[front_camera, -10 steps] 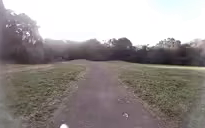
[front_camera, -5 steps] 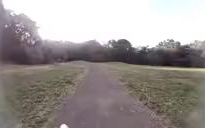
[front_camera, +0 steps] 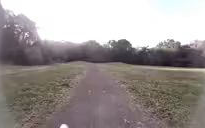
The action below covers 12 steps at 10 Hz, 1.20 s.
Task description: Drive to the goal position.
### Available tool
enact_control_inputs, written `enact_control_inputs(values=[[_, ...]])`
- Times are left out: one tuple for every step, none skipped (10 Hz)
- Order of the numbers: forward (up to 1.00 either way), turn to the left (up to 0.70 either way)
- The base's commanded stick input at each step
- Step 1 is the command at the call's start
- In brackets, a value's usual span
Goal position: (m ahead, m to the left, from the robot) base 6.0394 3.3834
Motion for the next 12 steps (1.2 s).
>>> enact_control_inputs(values=[[0.5,0.0],[0.5,0.0],[0.5,0.0],[0.5,0.0],[0.5,0.49],[0.5,0.5],[0.5,0.5],[0.5,0.45],[0.5,0.13],[0.5,0.02],[0.5,0.05],[0.5,0.01]])
